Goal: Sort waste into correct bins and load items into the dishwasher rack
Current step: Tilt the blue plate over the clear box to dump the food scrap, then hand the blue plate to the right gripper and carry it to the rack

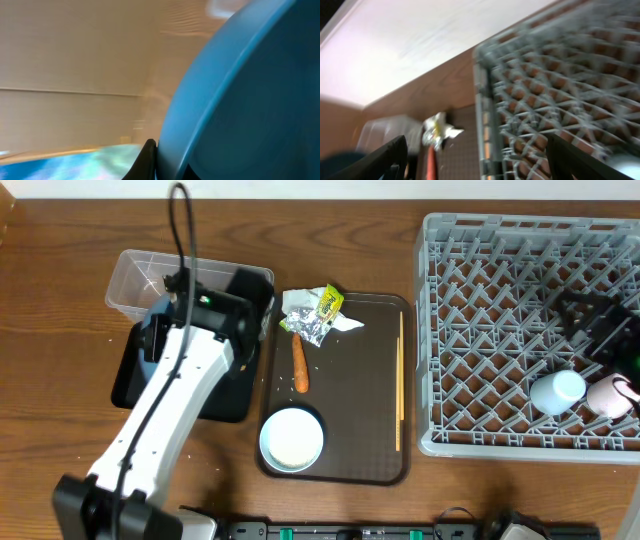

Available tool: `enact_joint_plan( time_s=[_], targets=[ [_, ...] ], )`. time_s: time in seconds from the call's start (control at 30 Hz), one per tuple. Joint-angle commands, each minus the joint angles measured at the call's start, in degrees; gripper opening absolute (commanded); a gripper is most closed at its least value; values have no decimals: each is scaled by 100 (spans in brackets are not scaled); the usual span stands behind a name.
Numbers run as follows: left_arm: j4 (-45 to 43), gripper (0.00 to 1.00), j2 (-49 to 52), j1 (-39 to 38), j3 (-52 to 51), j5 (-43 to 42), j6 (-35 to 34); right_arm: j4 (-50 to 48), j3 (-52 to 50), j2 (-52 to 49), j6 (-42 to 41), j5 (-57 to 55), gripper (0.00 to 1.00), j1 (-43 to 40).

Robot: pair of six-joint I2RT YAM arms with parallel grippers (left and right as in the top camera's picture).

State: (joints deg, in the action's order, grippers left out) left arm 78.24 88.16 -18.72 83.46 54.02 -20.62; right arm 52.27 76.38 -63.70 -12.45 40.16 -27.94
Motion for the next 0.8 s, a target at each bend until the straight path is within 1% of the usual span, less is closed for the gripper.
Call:
enact_joint_plan(
  time_s=[0.0, 0.1, 0.17, 0.23, 0.27, 0.4, 0.5, 0.6, 0.67, 0.7, 0.73, 0.77],
  targets=[
    [-240, 6, -503, -13, 809, -1945, 444, -26, 11, -7, 442, 581, 80, 387],
    [-852, 6, -789, -13, 1189, -3965, 769, -103, 11, -7, 474, 586, 79, 916],
    [-1320, 6, -957, -13, 1246, -5263, 966, -284, 11, -7, 787, 798, 80, 1370],
    [-1661, 6, -1043, -13, 1246, -6131, 1073, -463, 11, -7, 1088, 946, 81, 1803],
    [-1803, 6, -1049, -13, 1246, -6474, 1078, -590, 11, -7, 1113, 911, 82, 2085],
    [-1971, 6, -1001, -13, 1244, -7062, 1078, -927, 11, -105, 1078, 601, 84, 2868],
    [-2083, 6, -992, -15, 1241, -7523, 1099, -1008, 11, -304, 1080, 240, 84, 3329],
    [-2135, 7, -992, -98, 1241, -7589, 1130, -1056, 11, -540, 1080, 142, 82, 3606],
    [-2140, 6, -992, -188, 1241, -7589, 1204, -1108, 11, -688, 1080, 138, 78, 3742],
    [-2144, 6, -992, -243, 1241, -7589, 1204, -1156, 11, -772, 1078, 122, 75, 3803],
    [-2159, 6, -992, -315, 1241, -7589, 1204, -1217, 11, -857, 1075, 120, 70, 3862],
    [-2179, 6, -992, -380, 1239, -7587, 1204, -1270, 11, -922, 1073, 120, 59, 3908]
  ],
)
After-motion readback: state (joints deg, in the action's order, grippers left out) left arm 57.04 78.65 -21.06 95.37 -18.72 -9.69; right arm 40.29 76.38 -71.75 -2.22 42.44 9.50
